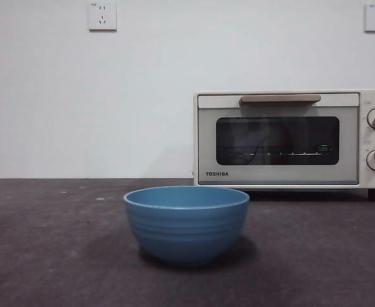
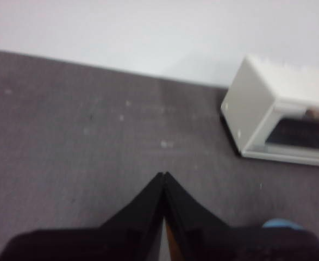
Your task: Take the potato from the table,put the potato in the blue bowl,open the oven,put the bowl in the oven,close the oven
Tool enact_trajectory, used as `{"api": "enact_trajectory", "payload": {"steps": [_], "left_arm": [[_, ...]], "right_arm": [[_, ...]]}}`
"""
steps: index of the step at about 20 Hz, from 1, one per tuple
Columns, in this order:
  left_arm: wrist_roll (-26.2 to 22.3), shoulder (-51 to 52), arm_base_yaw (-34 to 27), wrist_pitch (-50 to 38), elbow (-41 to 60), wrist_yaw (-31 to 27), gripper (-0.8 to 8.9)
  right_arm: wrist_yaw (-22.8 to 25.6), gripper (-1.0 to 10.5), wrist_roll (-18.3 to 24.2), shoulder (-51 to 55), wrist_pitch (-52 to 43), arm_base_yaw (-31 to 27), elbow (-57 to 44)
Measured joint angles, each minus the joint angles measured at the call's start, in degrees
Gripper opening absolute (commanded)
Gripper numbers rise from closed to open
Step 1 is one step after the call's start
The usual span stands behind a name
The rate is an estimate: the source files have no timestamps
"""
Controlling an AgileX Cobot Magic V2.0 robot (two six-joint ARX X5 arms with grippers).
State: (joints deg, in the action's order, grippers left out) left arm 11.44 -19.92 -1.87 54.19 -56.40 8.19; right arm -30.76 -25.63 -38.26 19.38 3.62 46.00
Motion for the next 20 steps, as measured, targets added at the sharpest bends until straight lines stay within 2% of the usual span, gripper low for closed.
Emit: {"api": "enact_trajectory", "payload": {"steps": [6,13,20], "left_arm": [[-4.02,-0.13,0.0,6.86,-3.13,3.85,-0.06],[-4.87,-0.24,0.0,16.52,-3.17,12.07,-0.06],[-5.66,-0.24,0.0,21.59,-3.17,13.99,-0.06]], "right_arm": [[2.45,-0.1,3.76,-14.88,7.04,11.32,9.44],[4.42,-0.1,9.99,-28.48,12.98,26.08,21.42],[5.81,-0.1,17.11,-41.0,18.84,36.83,33.11]]}}
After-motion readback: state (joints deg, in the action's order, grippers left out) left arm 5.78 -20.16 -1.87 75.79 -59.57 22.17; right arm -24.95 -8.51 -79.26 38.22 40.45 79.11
